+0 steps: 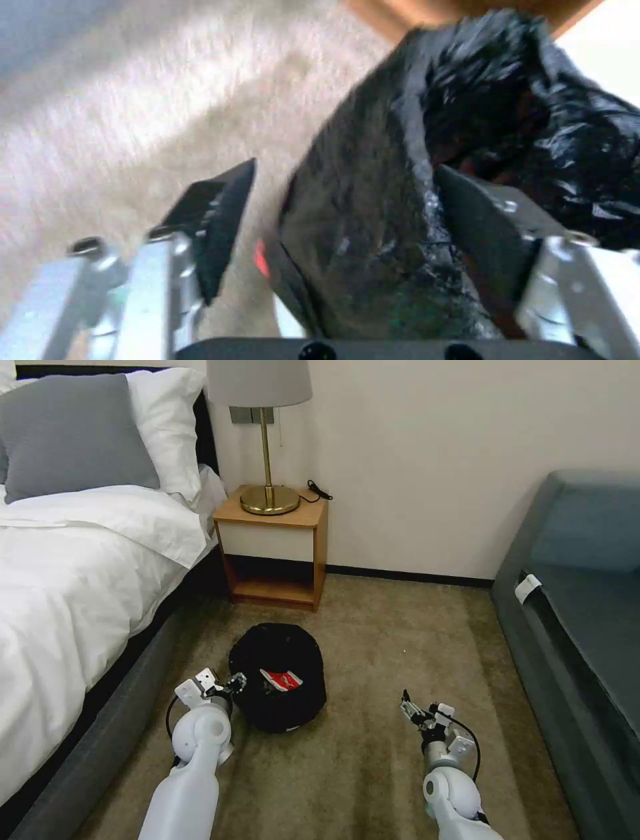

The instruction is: Pick up the trash bin, then pick up the garbage on the floor and place it into the trash bin.

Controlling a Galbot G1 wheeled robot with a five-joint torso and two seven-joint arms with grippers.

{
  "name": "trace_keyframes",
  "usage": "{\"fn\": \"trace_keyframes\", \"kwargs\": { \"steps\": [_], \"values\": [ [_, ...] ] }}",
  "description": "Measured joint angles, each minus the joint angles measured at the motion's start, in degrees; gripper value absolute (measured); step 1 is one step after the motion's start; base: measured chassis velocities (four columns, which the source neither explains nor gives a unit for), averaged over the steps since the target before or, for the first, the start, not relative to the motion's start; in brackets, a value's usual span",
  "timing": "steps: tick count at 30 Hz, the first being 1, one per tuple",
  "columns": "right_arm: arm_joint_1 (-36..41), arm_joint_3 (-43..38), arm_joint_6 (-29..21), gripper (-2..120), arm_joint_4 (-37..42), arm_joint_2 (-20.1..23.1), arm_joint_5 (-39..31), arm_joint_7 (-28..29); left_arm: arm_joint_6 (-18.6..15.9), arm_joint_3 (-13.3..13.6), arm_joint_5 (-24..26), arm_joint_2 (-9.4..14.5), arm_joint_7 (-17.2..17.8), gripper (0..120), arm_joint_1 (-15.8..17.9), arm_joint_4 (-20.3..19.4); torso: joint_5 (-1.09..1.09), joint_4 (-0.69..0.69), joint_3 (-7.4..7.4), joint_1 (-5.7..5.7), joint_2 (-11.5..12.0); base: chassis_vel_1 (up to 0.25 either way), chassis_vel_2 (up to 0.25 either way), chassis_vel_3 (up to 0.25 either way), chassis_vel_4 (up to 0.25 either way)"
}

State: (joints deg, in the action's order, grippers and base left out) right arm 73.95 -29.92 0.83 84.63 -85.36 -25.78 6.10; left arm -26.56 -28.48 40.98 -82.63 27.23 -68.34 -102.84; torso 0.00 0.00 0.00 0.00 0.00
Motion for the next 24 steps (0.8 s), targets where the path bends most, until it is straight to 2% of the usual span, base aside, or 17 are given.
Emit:
{"fn": "trace_keyframes", "kwargs": {
  "steps": [3, 4, 6, 7, 8, 11, 12, 16, 17, 20, 21, 24],
  "values": [
    [1.3, 0.0, 0.1, 100, 1.3, -0.4, 0.4, -0.1, 2.5, -0.2, -8.1, 1.0, -4.0, 94, -2.9, -3.1, 0.00, 0.00, 0.00, 0.00, 0.0, 0.000, 0.000, 0.000, 0.000],
    [1.3, 0.0, 0.1, 100, 1.3, -0.4, 0.4, -0.1, 2.5, -0.2, -8.1, 1.0, -4.0, 94, -2.9, -3.1, 0.00, 0.00, 0.00, 0.00, 0.0, 0.000, 0.000, 0.000, 0.000],
    [2.3, 0.0, 0.3, 100, 2.2, -0.7, 1.0, -0.2, 4.5, -0.3, -14.4, 1.7, -6.8, 99, -5.4, -6.0, 0.00, 0.00, 0.00, 0.00, 0.0, 0.000, 0.000, 0.000, 0.000],
    [2.7, 0.0, 0.5, 100, 2.6, -0.9, 1.5, -0.4, 5.5, -0.3, -16.8, 1.9, -8.0, 100, -6.3, -6.7, -0.01, 0.00, 0.00, 0.00, 0.0, 0.000, 0.000, 0.000, 0.000],
    [2.7, 0.0, 0.5, 100, 2.6, -0.9, 1.5, -0.4, 5.5, -0.3, -16.8, 1.9, -8.0, 100, -6.3, -6.7, -0.01, 0.00, 0.00, 0.00, 0.0, 0.000, 0.000, 0.000, 0.000],
    [4.4, -0.3, 1.2, 100, 3.9, -1.3, 3.7, -1.4, 8.6, -0.7, -23.8, 2.4, -12.1, 100, -9.6, -9.0, 0.00, 0.00, 0.00, 0.00, 0.0, 0.000, 0.000, 0.000, 0.000],
    [4.4, -0.3, 1.2, 100, 3.9, -1.3, 3.7, -1.4, 8.6, -0.7, -23.8, 2.4, -12.1, 100, -9.6, -9.0, 0.00, 0.00, 0.00, 0.00, 0.0, 0.000, 0.000, 0.000, 0.000],
    [6.9, -0.4, 2.8, 100, 5.5, -1.6, 4.9, -2.2, 12.0, -0.9, -33.1, 3.2, -18.4, 100, -14.5, -11.3, 0.00, 0.00, 0.00, 0.00, 0.0, 0.000, 0.000, 0.000, 0.000],
    [6.9, -0.4, 2.8, 100, 5.5, -1.6, 4.9, -2.2, 12.0, -0.9, -33.1, 3.2, -18.4, 100, -14.5, -11.3, 0.00, 0.00, 0.00, 0.00, 0.0, 0.000, 0.000, 0.000, 0.000],
    [8.0, -0.5, 5.2, 100, 5.9, -2.0, 5.3, -2.6, 14.5, -1.3, -38.8, 3.6, -22.4, 100, -17.3, -12.4, 0.00, 0.00, 0.00, 0.00, 0.0, 0.000, 0.000, 0.000, 0.000],
    [8.0, -0.5, 5.2, 100, 5.9, -2.0, 5.3, -2.6, 14.5, -1.3, -38.8, 3.6, -22.4, 100, -17.3, -12.4, 0.00, 0.00, 0.00, 0.00, 0.0, 0.000, 0.000, 0.000, 0.000],
    [9.0, -0.5, 7.3, 100, 6.6, -2.5, 5.4, -3.1, 18.8, -1.3, -44.0, 3.5, -24.4, 100, -21.0, -13.9, 0.00, 0.00, 0.00, 0.00, 0.0, 0.000, 0.000, 0.000, 0.000]
  ]
}}
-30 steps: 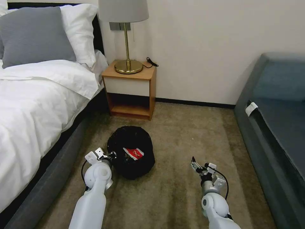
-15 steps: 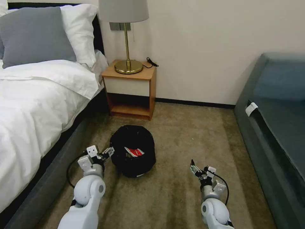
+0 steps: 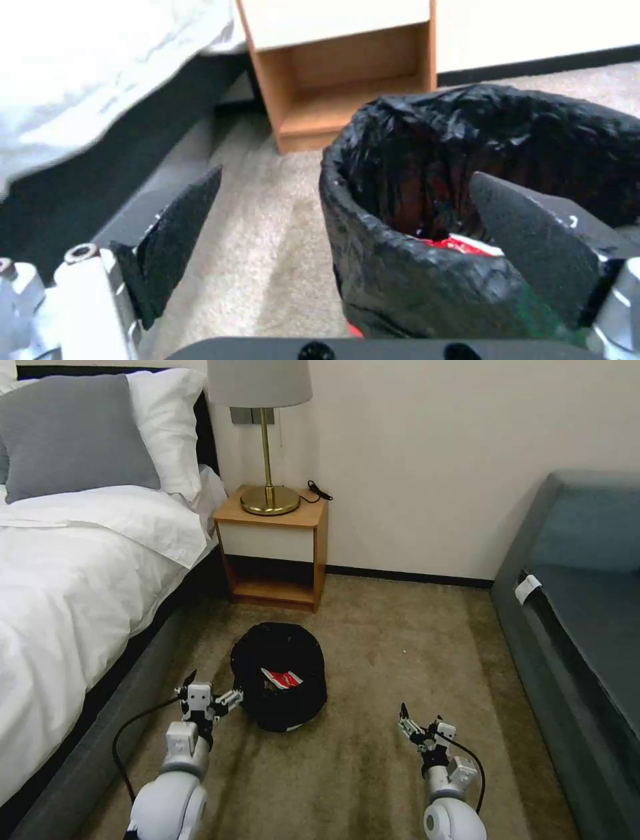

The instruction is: Pick up the trash bin, then pick up the garbage on the floor and place it into the trash bin.

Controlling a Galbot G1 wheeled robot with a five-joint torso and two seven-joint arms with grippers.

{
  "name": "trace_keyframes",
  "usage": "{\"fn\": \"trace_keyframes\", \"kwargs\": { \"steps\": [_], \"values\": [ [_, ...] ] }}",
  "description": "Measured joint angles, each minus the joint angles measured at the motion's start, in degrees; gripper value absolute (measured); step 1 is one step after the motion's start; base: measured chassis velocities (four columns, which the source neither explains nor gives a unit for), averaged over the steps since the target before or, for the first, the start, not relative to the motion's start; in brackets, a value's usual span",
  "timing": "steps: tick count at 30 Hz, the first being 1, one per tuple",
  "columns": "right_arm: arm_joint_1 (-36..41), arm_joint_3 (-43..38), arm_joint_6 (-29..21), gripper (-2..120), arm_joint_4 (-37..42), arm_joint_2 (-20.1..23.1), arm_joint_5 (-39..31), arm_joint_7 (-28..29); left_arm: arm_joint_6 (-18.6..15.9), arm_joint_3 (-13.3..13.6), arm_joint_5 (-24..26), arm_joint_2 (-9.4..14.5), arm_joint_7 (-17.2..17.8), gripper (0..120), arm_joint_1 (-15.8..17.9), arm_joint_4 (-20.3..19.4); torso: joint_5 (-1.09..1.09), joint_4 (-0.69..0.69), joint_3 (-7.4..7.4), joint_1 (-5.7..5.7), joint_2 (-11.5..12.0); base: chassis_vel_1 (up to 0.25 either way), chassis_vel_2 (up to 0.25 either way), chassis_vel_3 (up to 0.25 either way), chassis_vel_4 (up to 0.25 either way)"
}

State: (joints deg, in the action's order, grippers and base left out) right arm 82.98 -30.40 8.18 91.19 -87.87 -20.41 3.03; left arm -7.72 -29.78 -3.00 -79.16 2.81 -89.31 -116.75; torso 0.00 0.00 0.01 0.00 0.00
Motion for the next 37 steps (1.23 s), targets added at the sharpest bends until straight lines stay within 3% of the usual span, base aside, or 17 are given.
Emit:
{"fn": "trace_keyframes", "kwargs": {
  "steps": [1, 4, 5, 8, 10, 37],
  "values": [
    [0.0, 0.0, 0.0, 100, 0.0, 0.0, 0.0, 0.0, 0.0, 0.0, 0.0, 0.0, 0.0, 100, 0.0, 0.0, 0.00, 0.00, 0.00, 0.00, 0.0, 0.000, 0.000, 0.000, 0.000],
    [1.1, -0.1, 1.1, 100, 0.8, -0.3, -0.2, -0.2, 6.3, 0.1, -4.4, -0.8, -0.3, 100, -4.5, -2.2, 0.00, 0.00, 0.00, 0.00, 0.0, 0.000, 0.000, 0.000, 0.000],
    [1.1, -0.1, 1.1, 100, 0.8, -0.3, -0.2, -0.2, 6.3, 0.1, -4.4, -0.8, -0.3, 100, -4.5, -2.2, 0.00, 0.00, 0.00, 0.00, 0.0, 0.000, 0.000, 0.000, 0.000],
    [2.5, -0.2, 2.5, 100, 1.6, -0.4, -0.4, -0.2, 11.2, 0.6, -6.4, -1.3, -0.2, 100, -9.2, -4.3, -0.01, 0.01, 0.00, 0.00, 0.0, 0.000, 0.000, 0.000, 0.000],
    [3.0, -0.2, 2.7, 100, 1.9, -0.4, -0.4, -0.2, 12.1, 0.7, -6.8, -1.5, 0.0, 100, -10.1, -4.7, -0.01, 0.00, 0.00, 0.00, 0.0, 0.000, 0.000, 0.000, 0.000],
    [3.8, 0.0, 3.0, 100, 2.4, -0.4, -0.4, 0.0, 12.1, 0.8, -6.7, -1.8, 0.8, 100, -10.6, -4.8, 0.00, 0.00, 0.00, 0.00, 0.0, 0.000, 0.000, 0.000, 0.000]
  ]
}}
